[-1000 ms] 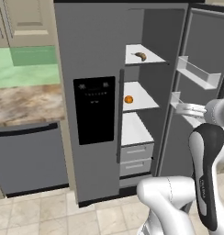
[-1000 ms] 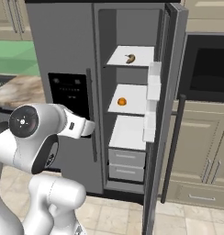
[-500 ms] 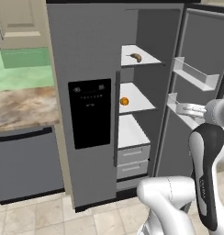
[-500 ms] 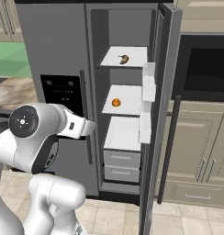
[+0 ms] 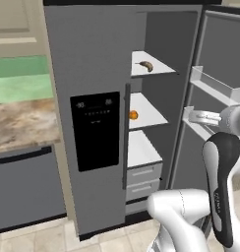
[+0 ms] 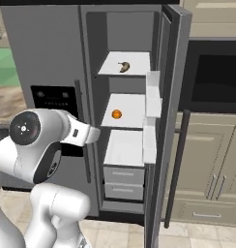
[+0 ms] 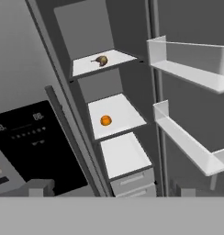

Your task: Retrieve the banana and orange from the fridge and place them into the bowl on the dining table.

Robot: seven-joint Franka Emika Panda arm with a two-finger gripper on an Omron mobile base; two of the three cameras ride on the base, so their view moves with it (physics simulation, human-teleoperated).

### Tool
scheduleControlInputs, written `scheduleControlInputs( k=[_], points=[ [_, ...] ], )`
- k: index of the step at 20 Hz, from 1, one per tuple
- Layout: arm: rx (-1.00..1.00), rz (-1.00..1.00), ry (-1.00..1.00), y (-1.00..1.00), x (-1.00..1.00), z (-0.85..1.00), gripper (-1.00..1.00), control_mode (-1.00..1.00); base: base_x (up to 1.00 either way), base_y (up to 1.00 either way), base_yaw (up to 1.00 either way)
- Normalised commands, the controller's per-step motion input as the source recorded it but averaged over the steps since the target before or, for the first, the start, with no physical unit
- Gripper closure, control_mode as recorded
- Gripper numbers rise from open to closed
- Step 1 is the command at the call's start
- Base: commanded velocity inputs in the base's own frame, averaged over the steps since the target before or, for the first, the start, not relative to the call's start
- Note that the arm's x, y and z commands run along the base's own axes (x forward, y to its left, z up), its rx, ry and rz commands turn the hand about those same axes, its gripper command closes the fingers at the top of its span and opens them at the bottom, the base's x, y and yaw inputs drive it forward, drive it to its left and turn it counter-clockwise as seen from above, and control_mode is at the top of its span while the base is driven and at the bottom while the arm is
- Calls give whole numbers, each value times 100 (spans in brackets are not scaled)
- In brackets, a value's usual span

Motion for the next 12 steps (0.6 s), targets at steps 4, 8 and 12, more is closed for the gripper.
scheduleControlInputs(
  k=[4,8,12],
  points=[
    [0,0,0,0,0,0,-100,100,56,0,-8],
    [0,0,0,0,0,0,-100,100,55,0,-8],
    [0,0,0,0,0,0,-100,100,43,-1,-6]
  ],
)
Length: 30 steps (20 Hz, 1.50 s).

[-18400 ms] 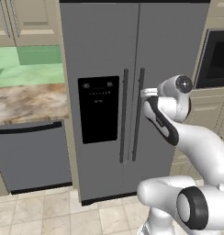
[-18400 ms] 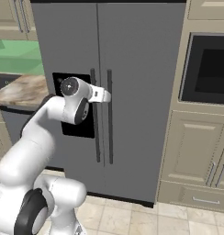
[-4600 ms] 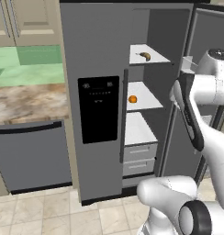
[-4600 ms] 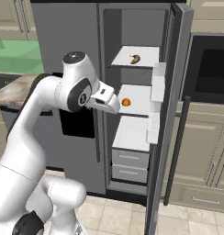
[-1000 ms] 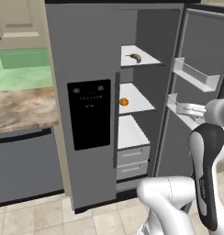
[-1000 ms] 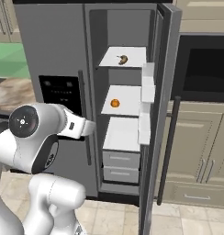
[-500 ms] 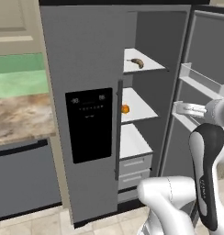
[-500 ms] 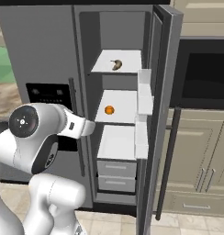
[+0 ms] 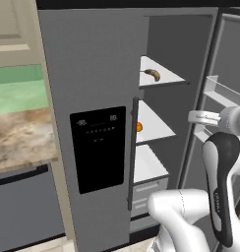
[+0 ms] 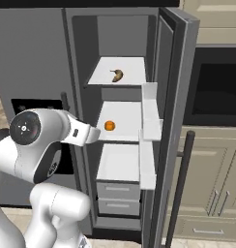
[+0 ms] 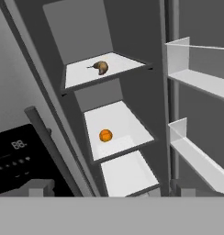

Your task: Retrieve the banana and orange from the fridge and place them into the bowl on the dining table.

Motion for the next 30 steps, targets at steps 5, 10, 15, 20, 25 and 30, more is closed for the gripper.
scheduleControlInputs(
  k=[5,10,15,20,25,30],
  points=[
    [0,0,0,0,0,0,-100,100,11,-9,0],
    [0,0,0,0,0,0,-100,100,13,-13,0],
    [0,0,0,0,0,0,-100,100,19,-14,0],
    [0,0,0,0,0,0,-100,100,32,-10,4],
    [0,0,0,0,0,0,-100,100,42,-10,9],
    [0,0,0,0,0,0,-100,100,46,-16,16]
  ],
)
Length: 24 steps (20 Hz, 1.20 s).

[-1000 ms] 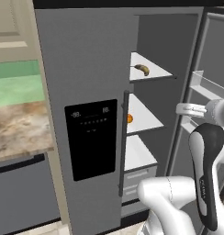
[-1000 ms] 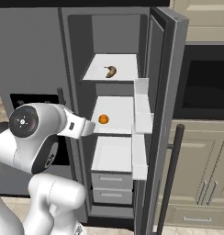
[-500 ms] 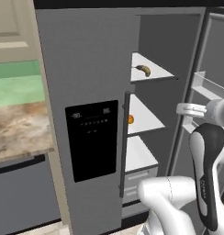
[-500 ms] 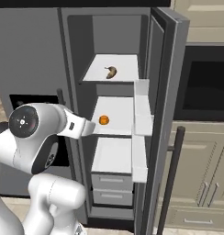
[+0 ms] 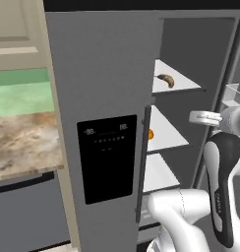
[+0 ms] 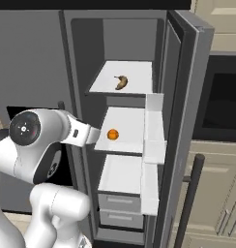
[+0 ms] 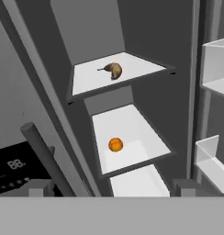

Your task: Retrieve the banana and orange from the fridge and place them into the bowl on the dining table.

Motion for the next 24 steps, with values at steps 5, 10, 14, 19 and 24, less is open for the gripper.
scheduleControlInputs(
  k=[5,10,14,19,24],
  points=[
    [0,0,0,0,0,0,-100,100,33,-24,17],
    [0,0,0,0,0,0,-100,100,19,-37,18],
    [0,0,0,0,0,0,-100,100,1,-51,18],
    [0,0,0,0,0,0,-100,100,2,-41,14],
    [0,0,0,0,0,0,-100,100,35,4,2]
  ],
)
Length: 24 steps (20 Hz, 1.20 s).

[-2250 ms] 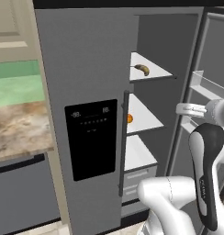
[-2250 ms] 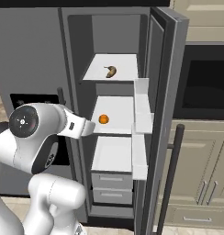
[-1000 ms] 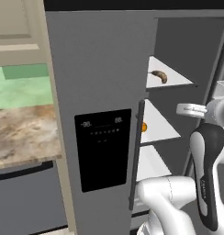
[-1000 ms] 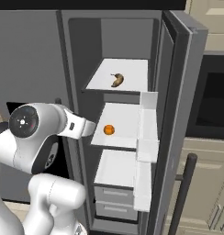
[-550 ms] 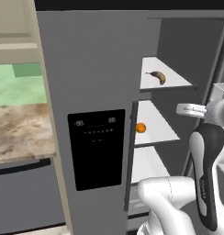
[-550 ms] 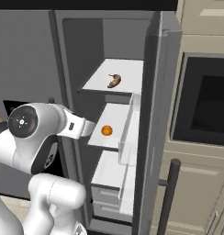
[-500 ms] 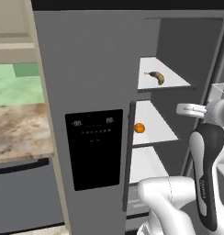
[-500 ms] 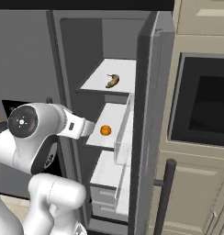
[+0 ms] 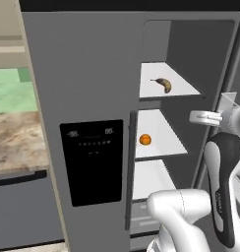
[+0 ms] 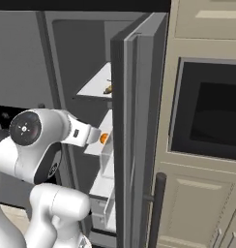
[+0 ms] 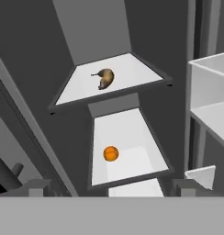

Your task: Retrieve the banana and orange from the fridge and place them into the bowl on the dining table.

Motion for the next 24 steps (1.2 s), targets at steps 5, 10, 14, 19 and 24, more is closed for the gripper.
scheduleControlInputs(
  k=[5,10,14,19,24],
  points=[
    [0,0,0,0,0,0,-100,100,68,33,0],
    [0,0,0,0,0,0,-100,100,67,23,0],
    [0,0,0,0,0,0,-100,100,50,5,0],
    [0,0,4,0,16,0,-100,-100,20,0,0],
    [0,0,10,3,54,0,-100,-100,0,0,0]
  ],
)
